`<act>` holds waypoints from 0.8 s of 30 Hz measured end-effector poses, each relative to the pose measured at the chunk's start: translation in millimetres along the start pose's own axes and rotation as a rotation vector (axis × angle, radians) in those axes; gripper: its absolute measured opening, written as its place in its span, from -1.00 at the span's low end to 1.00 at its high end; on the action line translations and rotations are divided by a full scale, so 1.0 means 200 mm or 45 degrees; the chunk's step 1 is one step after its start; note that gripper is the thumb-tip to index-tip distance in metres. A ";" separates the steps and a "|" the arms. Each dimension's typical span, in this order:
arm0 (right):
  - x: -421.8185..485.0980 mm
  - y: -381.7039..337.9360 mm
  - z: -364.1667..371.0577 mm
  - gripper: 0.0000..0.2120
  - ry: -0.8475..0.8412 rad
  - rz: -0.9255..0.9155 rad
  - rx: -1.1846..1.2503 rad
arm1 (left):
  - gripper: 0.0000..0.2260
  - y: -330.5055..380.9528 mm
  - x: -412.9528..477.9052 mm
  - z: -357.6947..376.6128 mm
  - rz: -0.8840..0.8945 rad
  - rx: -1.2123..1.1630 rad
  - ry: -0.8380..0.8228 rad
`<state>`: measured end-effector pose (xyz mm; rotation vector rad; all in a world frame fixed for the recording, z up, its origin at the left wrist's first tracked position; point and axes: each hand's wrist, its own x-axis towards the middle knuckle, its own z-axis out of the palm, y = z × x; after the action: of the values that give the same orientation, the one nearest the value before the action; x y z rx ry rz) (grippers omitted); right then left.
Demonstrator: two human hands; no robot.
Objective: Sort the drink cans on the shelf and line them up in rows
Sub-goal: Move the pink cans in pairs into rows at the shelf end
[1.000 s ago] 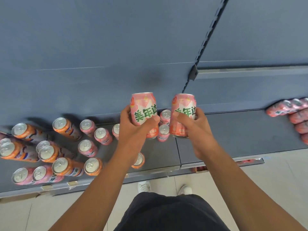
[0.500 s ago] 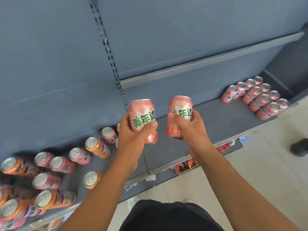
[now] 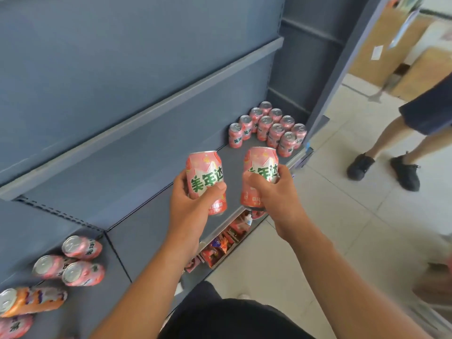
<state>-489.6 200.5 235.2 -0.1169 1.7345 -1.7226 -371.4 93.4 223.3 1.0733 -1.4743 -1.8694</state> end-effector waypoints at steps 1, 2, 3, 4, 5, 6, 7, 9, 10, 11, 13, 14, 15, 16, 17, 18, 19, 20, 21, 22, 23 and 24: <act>0.03 -0.01 -0.05 -0.49 0.023 0.000 0.019 | -0.57 0.00 0.02 0.06 -0.002 0.013 -0.028; 0.06 -0.02 -0.09 -0.50 0.045 0.002 0.037 | -0.58 0.00 0.05 0.12 -0.003 0.024 -0.056; 0.09 -0.03 -0.13 -0.50 0.064 0.005 0.048 | -0.59 0.00 0.08 0.17 -0.003 0.036 -0.082; 0.12 -0.04 -0.17 -0.51 0.083 0.005 0.050 | -0.60 0.00 0.12 0.22 -0.008 0.042 -0.105; 0.16 -0.05 -0.20 -0.50 0.101 0.004 0.047 | -0.60 0.00 0.15 0.27 -0.014 0.044 -0.127; 0.20 -0.06 -0.23 -0.50 0.119 0.003 0.036 | -0.60 0.00 0.19 0.31 -0.023 0.047 -0.145; 0.24 -0.07 -0.26 -0.50 0.135 0.004 0.021 | -0.59 0.00 0.23 0.36 -0.030 0.050 -0.163; 0.34 -0.10 -0.30 -0.52 0.162 0.004 0.010 | -0.57 -0.01 0.33 0.44 -0.039 0.052 -0.194; 0.39 -0.11 -0.31 -0.54 0.169 -0.006 0.022 | -0.58 -0.01 0.38 0.48 -0.041 0.048 -0.207; 0.45 -0.13 -0.33 -0.55 0.174 -0.018 0.031 | -0.59 -0.01 0.43 0.52 -0.044 0.044 -0.219; 0.58 -0.16 -0.35 -0.55 0.176 -0.031 0.016 | -0.60 -0.02 0.55 0.60 -0.054 0.039 -0.233; 0.64 -0.18 -0.36 -0.58 0.171 -0.037 -0.001 | -0.60 -0.01 0.61 0.63 -0.060 0.036 -0.236; 0.71 -0.20 -0.36 -0.62 0.163 -0.045 -0.016 | -0.59 -0.01 0.67 0.66 -0.066 0.034 -0.240; 0.78 -0.23 -0.37 -0.65 0.150 -0.049 -0.033 | -0.58 0.00 0.73 0.69 -0.078 0.032 -0.241; 0.85 -0.25 -0.37 -0.67 0.135 -0.047 -0.051 | -0.58 0.00 0.79 0.72 -0.089 0.032 -0.239; 0.91 -0.28 -0.37 -0.69 0.119 -0.052 -0.058 | -0.59 0.01 0.85 0.74 -0.093 0.030 -0.239; 0.96 -0.30 -0.37 -0.71 0.109 -0.059 -0.070 | -0.60 0.02 0.89 0.76 -0.095 0.036 -0.243; 1.03 -0.33 -0.37 -0.73 0.092 -0.066 -0.085 | -0.60 0.02 0.96 0.79 -0.097 0.031 -0.237; 1.10 -0.35 -0.37 -0.74 0.075 -0.072 -0.104 | -0.60 0.03 1.01 0.81 -0.101 0.026 -0.235; 1.14 -0.36 -0.37 -0.75 0.059 -0.074 -0.118 | -0.60 0.03 1.04 0.83 -0.111 0.020 -0.228; 1.21 -0.38 -0.37 -0.76 0.038 -0.075 -0.130 | -0.59 0.04 1.09 0.85 -0.120 0.011 -0.211; 1.27 -0.40 -0.37 -0.78 0.018 -0.077 -0.145 | -0.58 0.04 1.14 0.87 -0.127 0.006 -0.190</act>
<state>-753.3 124.2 199.6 -0.2099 1.8565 -1.6704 -641.1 5.1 187.5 1.0469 -1.5331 -2.0556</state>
